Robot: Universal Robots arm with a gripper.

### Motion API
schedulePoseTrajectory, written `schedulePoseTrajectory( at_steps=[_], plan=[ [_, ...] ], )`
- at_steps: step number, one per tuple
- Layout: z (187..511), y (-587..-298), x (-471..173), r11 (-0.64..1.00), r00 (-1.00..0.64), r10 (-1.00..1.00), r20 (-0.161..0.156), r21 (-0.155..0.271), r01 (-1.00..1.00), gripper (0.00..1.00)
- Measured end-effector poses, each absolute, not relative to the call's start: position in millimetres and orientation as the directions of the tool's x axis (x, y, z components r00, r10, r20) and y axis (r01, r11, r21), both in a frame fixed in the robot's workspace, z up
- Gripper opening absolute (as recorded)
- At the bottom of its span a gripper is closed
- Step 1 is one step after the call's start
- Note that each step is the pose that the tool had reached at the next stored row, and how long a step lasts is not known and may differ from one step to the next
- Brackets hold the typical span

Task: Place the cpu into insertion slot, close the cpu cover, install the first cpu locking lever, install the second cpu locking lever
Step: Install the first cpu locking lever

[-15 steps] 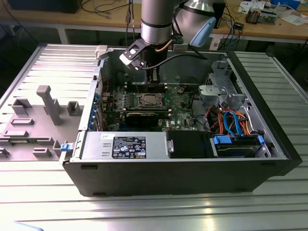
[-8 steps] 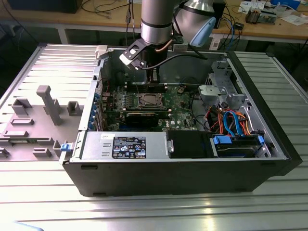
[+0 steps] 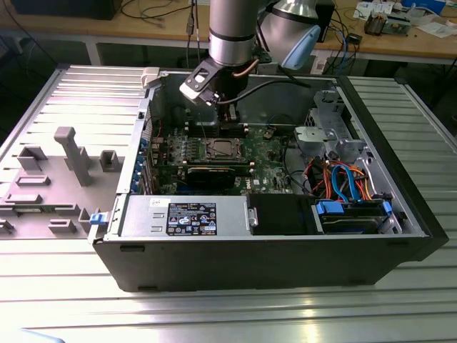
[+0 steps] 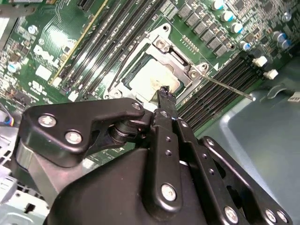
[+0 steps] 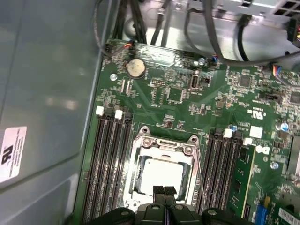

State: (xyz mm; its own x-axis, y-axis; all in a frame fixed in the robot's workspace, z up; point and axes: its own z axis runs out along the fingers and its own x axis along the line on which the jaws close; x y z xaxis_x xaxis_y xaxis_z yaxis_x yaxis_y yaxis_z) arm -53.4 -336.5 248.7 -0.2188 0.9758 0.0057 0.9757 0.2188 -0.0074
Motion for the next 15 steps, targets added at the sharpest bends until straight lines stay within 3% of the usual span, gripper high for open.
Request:
schedulePoseTrajectory(
  at_steps=[6, 15],
  plan=[
    [248.3, -336.5, -53.5, 0.349, -0.349, 0.937, 0.006, -0.007, 0.937, 0.11],
    [248.2, -336.9, -57.9, 0.407, -0.407, 0.913, 0.005, -0.004, 0.913, 0.11]
  ],
)
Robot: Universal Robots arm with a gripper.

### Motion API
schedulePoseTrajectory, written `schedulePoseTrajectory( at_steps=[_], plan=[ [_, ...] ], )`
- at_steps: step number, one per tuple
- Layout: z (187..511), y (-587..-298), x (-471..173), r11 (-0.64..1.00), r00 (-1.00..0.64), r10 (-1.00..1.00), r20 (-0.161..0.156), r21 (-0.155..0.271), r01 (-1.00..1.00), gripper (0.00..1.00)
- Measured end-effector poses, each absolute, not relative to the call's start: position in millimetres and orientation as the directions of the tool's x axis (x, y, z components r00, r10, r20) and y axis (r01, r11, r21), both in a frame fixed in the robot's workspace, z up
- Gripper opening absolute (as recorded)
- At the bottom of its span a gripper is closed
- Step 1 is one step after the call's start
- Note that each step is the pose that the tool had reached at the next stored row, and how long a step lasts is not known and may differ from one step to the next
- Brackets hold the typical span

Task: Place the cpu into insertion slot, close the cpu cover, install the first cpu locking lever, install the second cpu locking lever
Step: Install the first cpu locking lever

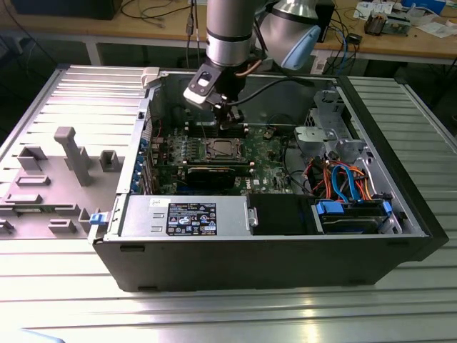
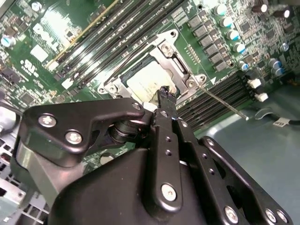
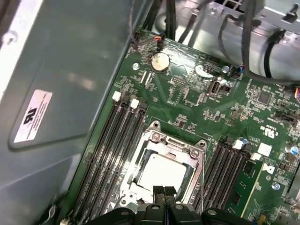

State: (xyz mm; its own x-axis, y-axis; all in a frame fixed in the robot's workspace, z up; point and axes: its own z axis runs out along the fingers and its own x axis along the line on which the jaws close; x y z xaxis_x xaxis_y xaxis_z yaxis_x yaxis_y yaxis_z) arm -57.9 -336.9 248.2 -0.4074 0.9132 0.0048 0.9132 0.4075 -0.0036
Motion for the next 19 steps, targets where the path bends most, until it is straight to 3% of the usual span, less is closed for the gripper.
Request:
schedulePoseTrajectory(
  at_steps=[19],
  plan=[
    [245.6, -337.4, -57.9, 0.652, -0.652, 0.758, 0.002, 0.002, 0.758, 0.11]
  ],
)
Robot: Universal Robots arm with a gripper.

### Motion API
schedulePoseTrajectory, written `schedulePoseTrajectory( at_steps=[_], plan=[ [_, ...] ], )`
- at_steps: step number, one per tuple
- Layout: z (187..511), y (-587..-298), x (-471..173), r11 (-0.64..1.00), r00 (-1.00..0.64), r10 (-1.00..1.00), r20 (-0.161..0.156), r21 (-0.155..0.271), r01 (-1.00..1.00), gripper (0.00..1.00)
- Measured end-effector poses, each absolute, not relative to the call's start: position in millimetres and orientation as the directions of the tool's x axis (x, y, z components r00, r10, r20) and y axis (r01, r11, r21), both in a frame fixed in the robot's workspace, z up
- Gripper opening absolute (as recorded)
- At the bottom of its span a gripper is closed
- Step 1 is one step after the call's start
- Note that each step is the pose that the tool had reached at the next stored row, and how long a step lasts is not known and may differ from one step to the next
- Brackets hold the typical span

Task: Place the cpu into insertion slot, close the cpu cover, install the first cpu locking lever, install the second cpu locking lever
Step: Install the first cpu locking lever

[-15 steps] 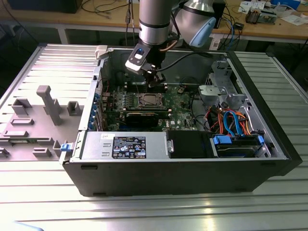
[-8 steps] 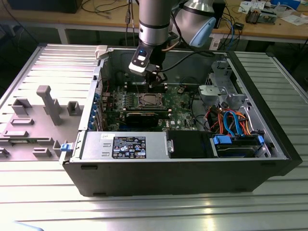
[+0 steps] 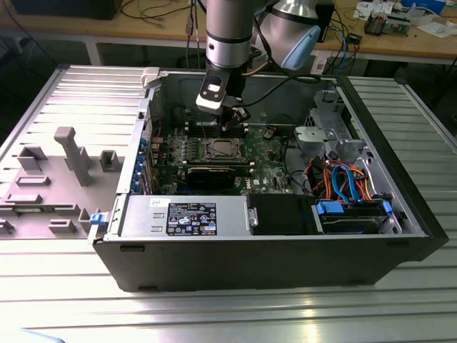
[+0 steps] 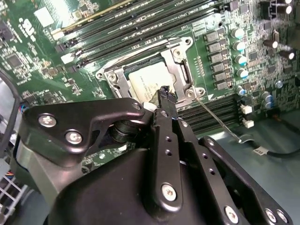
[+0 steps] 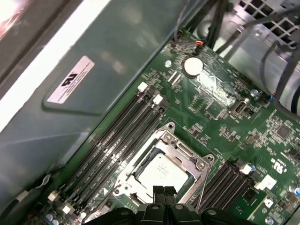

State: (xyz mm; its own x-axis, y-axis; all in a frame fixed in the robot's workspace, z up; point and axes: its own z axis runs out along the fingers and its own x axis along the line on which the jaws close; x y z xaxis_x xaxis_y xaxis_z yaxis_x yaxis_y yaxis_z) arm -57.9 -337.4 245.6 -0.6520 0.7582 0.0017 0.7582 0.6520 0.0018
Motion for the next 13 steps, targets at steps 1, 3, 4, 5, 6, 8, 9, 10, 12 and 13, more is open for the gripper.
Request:
schedulePoseTrajectory(
  at_steps=[1, 3, 4, 5, 6, 8, 9, 10, 12, 13],
  plan=[
    [245.6, -337.4, -57.9, 0.66, -0.66, 0.751, 0.002, 0.002, 0.751, 0.11],
    [245.5, -337.4, -58.0, 0.662, -0.662, 0.75, 0.001, 0.002, 0.75, 0.11],
    [245.5, -337.4, -58.1, 0.662, -0.662, 0.75, 0.001, 0.003, 0.75, 0.11],
    [245.4, -337.5, -58.1, 0.662, -0.662, 0.749, 0.001, 0.003, 0.749, 0.11],
    [245.4, -337.5, -58.1, 0.663, -0.663, 0.749, 0.001, 0.003, 0.749, 0.11],
    [245.5, -337.5, -58.1, 0.672, -0.672, 0.741, 0.001, 0.003, 0.741, 0.11],
    [245.5, -337.5, -58.1, 0.679, -0.679, 0.734, 0.001, 0.003, 0.734, 0.11],
    [245.5, -337.5, -58.1, 0.694, -0.694, 0.72, 0.001, 0.003, 0.72, 0.11],
    [245.5, -337.6, -58.2, 0.731, -0.731, 0.682, 0.001, 0.003, 0.682, 0.11],
    [245.4, -337.6, -58.2, 0.74, -0.74, 0.672, 0.001, 0.003, 0.672, 0.11]
  ],
)
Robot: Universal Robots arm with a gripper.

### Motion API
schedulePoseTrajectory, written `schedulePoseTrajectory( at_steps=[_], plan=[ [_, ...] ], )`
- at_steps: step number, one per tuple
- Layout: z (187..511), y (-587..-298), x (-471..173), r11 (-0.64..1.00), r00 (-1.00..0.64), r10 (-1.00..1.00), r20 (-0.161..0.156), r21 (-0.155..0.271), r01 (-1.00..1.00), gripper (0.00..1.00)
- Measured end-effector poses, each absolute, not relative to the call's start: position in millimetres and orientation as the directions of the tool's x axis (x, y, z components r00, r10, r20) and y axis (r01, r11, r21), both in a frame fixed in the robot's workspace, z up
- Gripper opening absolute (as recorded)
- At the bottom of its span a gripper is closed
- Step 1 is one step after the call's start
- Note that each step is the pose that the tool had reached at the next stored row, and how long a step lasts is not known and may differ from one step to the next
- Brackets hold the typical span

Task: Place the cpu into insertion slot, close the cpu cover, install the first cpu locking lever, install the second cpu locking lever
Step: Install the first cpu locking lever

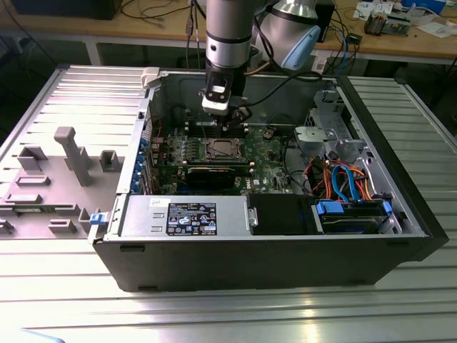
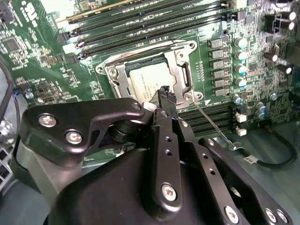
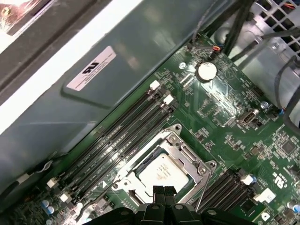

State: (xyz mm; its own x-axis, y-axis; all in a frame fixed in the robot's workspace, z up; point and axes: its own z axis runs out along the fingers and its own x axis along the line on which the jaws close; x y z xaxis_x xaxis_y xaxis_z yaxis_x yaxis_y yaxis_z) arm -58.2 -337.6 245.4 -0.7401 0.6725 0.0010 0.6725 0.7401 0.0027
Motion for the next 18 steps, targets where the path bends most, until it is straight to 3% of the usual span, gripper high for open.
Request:
schedulePoseTrajectory(
  at_steps=[18],
  plan=[
    [245.4, -337.6, -58.2, 0.796, -0.796, 0.605, 0.001, 0.003, 0.605, 0.11]
  ],
)
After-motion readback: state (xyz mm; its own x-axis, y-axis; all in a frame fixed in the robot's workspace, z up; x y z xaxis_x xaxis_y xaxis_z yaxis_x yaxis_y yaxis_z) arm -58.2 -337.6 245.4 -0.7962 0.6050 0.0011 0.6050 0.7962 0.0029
